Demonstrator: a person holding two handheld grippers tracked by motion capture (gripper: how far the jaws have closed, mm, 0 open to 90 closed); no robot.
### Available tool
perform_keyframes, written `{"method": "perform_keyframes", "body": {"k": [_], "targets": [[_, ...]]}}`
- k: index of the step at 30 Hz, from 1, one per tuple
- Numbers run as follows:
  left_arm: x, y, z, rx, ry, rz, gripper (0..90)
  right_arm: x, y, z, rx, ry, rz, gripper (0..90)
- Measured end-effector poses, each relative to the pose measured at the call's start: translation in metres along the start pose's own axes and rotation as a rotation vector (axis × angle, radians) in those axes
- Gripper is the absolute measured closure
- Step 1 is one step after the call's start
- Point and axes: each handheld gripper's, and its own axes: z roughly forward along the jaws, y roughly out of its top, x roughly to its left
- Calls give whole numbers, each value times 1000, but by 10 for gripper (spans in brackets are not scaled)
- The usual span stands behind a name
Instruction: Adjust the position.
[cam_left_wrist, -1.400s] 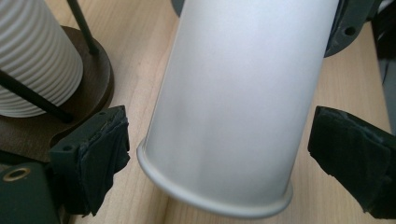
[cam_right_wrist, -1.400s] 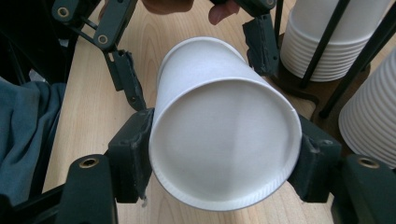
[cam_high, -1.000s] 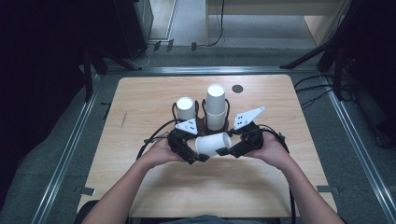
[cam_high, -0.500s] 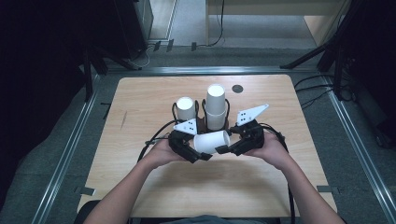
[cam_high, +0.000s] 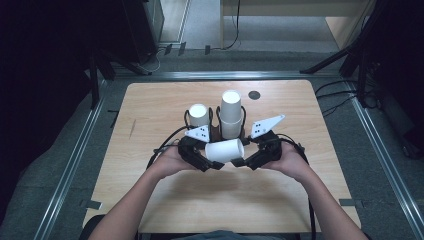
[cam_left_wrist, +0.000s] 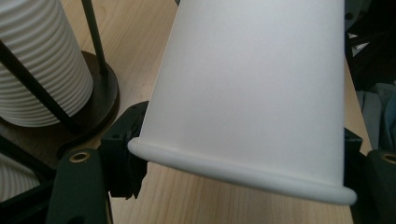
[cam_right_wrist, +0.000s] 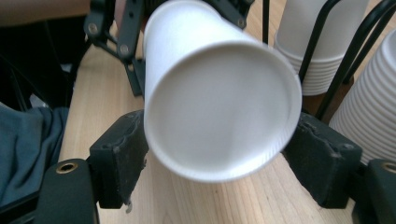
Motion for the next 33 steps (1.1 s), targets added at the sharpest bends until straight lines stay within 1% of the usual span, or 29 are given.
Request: {"method": "perform_keyframes", "body": {"k": [1, 2, 3, 4, 5, 6, 7, 8, 11, 13, 14, 16, 17, 21, 25, 30, 33], "targets": [[1, 1, -2, 29, -1, -3, 268, 0, -1, 1, 6, -2, -4, 240], [1, 1, -2, 29, -1, -3, 268, 0, -1, 1, 6, -2, -4, 240], [1, 2, -3, 35, -12, -13, 268, 0, -1, 1, 20, -7, -8, 240], [2, 2, -4, 32, -11, -16, 268, 0, -2, 2, 30, -13, -11, 240], [2, 2, -6, 42, -17, -18, 267, 0, -2, 3, 37, -16, -12, 240], [2, 3, -6, 45, -12, -21, 267, 0, -4, 4, 62, -32, -17, 240], [2, 4, -8, 65, -8, -22, 266, 0, -5, 5, 73, -37, -23, 240], [2, 4, -8, 65, -8, -22, 267, 0, -6, 5, 86, -47, -27, 240], [2, 5, -10, 86, 1, -18, 265, -1, -8, 5, 101, -58, -31, 240], [3, 6, -11, 108, 3, -23, 264, -2, -8, 5, 101, -62, -33, 241], [2, 7, -11, 125, 15, -17, 264, -2, -8, 5, 101, -62, -33, 241], [2, 9, -11, 158, 25, -9, 263, -3, -8, 4, 103, -62, -33, 244], [3, 9, -10, 166, 32, -6, 262, -3, -8, 4, 106, -72, -33, 245], [5, 11, -9, 195, 48, -5, 261, -3, -10, 6, 124, -81, -42, 245], [5, 15, -4, 236, 46, 4, 261, -2, -12, 8, 143, -95, -52, 245], [4, 19, 2, 270, 38, 10, 261, -2, -12, 7, 143, -99, -56, 245], [5, 20, 6, 309, 34, 16, 259, -2, -12, 7, 144, -110, -62, 245]]}}
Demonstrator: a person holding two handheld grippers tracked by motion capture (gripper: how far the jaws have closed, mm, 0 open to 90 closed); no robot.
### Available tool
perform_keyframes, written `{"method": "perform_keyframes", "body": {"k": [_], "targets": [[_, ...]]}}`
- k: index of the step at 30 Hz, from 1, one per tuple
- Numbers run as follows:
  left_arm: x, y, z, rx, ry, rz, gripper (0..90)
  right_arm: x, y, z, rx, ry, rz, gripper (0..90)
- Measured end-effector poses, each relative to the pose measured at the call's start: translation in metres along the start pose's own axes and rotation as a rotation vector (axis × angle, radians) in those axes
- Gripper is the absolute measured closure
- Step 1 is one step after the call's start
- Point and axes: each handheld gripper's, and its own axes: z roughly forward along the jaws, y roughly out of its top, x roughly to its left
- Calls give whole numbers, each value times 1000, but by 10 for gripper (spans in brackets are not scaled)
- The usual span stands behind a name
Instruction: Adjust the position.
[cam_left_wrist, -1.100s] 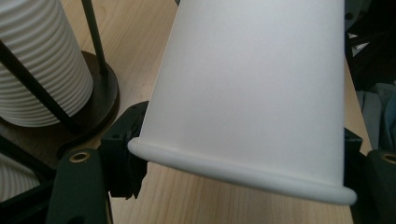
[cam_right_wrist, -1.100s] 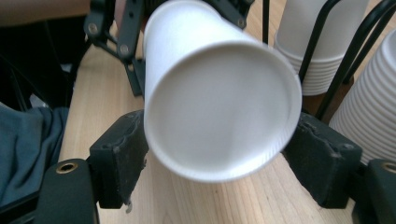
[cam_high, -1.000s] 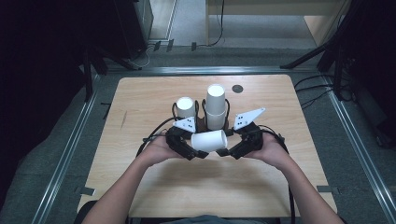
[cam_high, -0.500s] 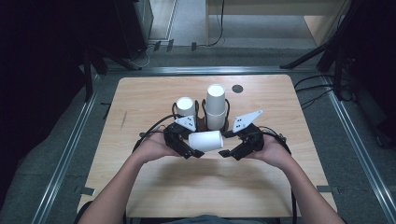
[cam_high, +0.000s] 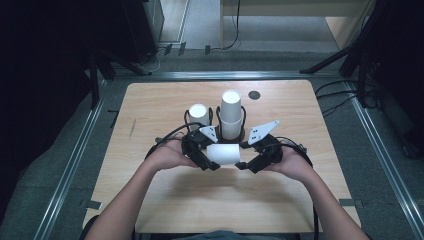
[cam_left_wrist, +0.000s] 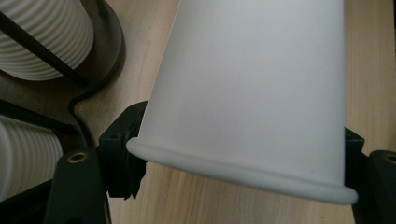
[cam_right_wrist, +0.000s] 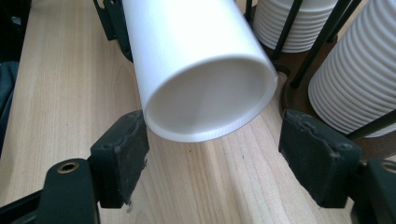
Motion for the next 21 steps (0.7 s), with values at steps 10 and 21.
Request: {"method": "perform_keyframes", "body": {"k": [10, 21], "targets": [[-2, 7, 15, 92, -7, -4, 254, 2, 1, 5, 11, 7, -17, 245], [-8, 11, 21, 118, -41, 18, 242, 11, 6, 18, 40, 55, -71, 294]]}}
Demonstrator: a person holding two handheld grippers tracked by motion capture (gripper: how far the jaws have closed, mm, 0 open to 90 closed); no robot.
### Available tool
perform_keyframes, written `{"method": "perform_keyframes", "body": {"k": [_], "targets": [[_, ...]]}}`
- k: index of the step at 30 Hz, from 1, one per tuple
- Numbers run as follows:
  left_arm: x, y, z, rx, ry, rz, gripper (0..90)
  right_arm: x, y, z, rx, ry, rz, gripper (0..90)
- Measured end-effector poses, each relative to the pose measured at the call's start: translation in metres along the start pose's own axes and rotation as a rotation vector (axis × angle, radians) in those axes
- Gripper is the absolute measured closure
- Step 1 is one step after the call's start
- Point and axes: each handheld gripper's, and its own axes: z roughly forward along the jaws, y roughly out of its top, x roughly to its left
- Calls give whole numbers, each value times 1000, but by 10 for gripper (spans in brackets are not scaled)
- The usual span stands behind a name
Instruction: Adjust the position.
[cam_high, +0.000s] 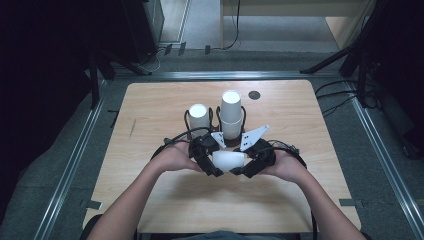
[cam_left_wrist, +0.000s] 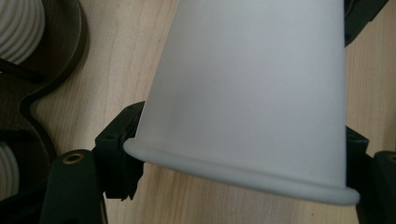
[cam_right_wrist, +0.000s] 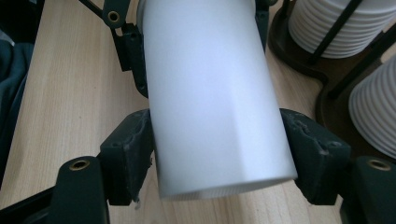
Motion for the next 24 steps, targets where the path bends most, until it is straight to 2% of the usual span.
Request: {"method": "perform_keyframes", "body": {"k": [7, 9, 10, 11, 14, 18, 23, 24], "targets": [[-3, -1, 2, -7, 10, 38, 231, 2, 1, 3, 24, 29, -5, 320], [-4, -2, 1, -24, 21, 49, 217, 3, 2, 2, 22, 28, -22, 326], [-6, -3, 0, -48, 45, 57, 196, 3, 2, 2, 21, 28, -23, 325], [-7, -4, -1, -66, 55, 58, 140, 3, 2, 1, 14, 24, -20, 325], [-6, -4, -4, -90, 60, 40, 59, 1, 2, -4, -10, 5, -10, 325], [-3, -10, -9, -164, 42, 17, 58, -1, 1, -10, -33, -2, 0, 324], [-3, -14, -11, -211, 46, -6, 58, -2, 1, -13, -51, -1, 10, 323], [-2, -16, -13, -240, 47, -12, 58, -2, 1, -14, -58, -2, 9, 323]]}}
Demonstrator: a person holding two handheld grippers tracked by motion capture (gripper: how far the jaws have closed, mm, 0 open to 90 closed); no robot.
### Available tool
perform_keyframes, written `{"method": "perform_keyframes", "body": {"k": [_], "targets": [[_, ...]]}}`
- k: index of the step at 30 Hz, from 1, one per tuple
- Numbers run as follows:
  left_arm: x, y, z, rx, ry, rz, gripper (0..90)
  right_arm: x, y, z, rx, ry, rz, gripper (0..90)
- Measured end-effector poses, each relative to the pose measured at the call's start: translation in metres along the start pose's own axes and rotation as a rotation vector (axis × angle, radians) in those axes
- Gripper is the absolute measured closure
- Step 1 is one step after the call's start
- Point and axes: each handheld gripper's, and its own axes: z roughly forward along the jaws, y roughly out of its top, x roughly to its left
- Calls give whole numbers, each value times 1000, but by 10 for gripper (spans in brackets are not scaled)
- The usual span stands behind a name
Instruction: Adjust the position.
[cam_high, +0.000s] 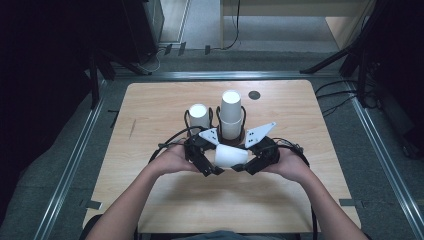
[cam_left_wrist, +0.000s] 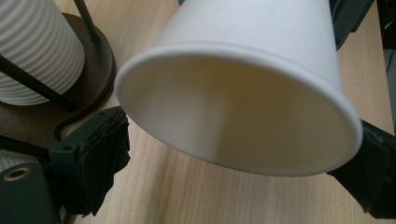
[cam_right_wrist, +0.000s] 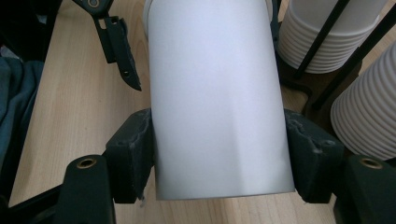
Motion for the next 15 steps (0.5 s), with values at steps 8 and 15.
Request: {"method": "perform_keyframes", "body": {"k": [8, 15], "targets": [[1, -3, -6, -103, -35, -38, 65, -1, 0, -3, -28, 12, 10, 322], [-3, -3, -8, -202, -40, -52, 133, -1, 0, -5, -63, 39, 20, 322]]}}
